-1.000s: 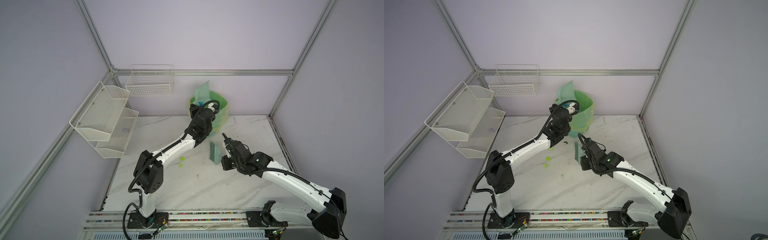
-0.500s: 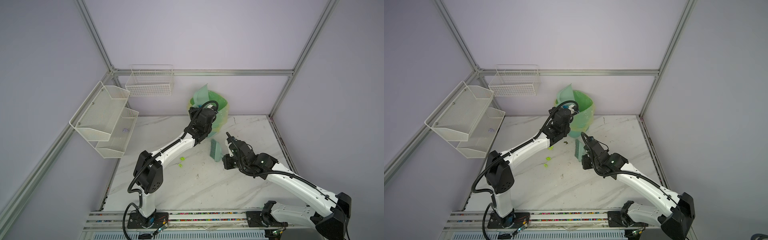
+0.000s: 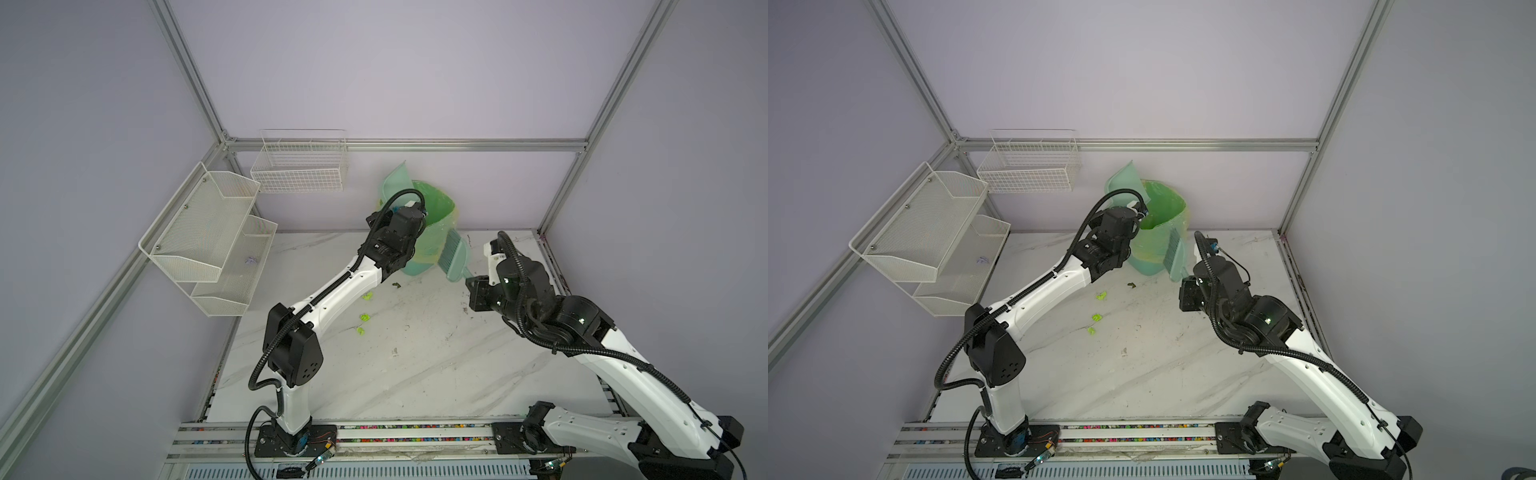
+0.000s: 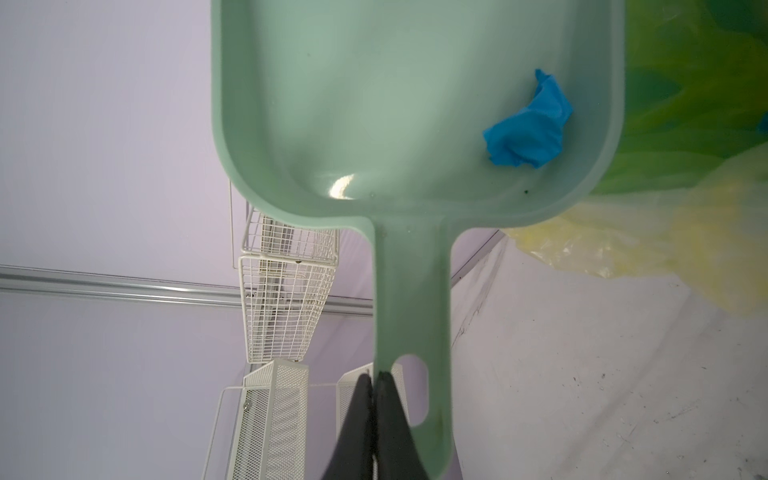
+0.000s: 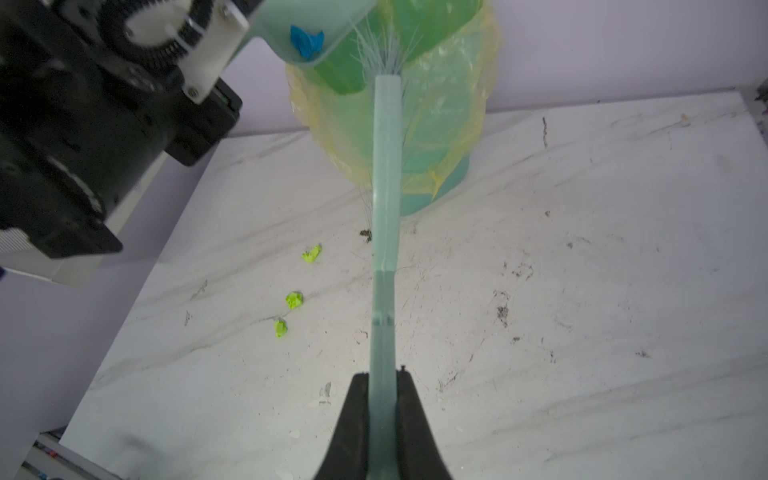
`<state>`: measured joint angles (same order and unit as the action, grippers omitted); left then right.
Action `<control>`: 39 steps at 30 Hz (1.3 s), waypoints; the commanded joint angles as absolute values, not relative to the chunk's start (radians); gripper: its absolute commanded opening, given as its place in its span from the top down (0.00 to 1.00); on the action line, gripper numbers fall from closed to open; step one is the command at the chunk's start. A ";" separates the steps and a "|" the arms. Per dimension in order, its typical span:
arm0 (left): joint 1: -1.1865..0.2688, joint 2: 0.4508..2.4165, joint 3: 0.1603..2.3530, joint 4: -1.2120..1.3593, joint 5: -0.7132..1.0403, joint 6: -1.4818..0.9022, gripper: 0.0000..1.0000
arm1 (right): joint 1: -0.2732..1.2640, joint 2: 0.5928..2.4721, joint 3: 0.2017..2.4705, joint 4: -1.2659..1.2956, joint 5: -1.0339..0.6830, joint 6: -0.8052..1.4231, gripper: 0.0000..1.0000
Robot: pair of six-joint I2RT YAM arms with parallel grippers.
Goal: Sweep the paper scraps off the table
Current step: 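Raise the brush and tap the dustpan over the bin with the right gripper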
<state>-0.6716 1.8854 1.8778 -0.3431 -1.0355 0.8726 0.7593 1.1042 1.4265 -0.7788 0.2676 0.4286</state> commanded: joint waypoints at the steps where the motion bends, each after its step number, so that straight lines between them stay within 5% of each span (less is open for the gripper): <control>1: -0.667 1.860 2.021 -0.356 -1.025 0.824 1.00 | 0.743 1.175 1.546 -0.769 0.353 0.380 1.00; 7: -0.667 1.888 2.079 -0.364 -1.018 0.817 1.00 | 0.680 1.312 1.710 -0.685 0.262 0.337 1.00; 17: -0.668 1.903 2.087 -0.392 -0.998 0.793 1.00 | 0.424 1.432 1.704 -0.393 -0.206 0.435 1.00; 23: -0.669 1.919 2.095 -0.397 -0.984 0.796 1.00 | 0.402 1.497 1.737 -0.280 -0.388 0.508 1.00; 39: -0.673 1.939 2.111 -0.396 -0.980 0.782 1.00 | 0.402 1.627 1.719 -0.186 -0.427 0.627 1.00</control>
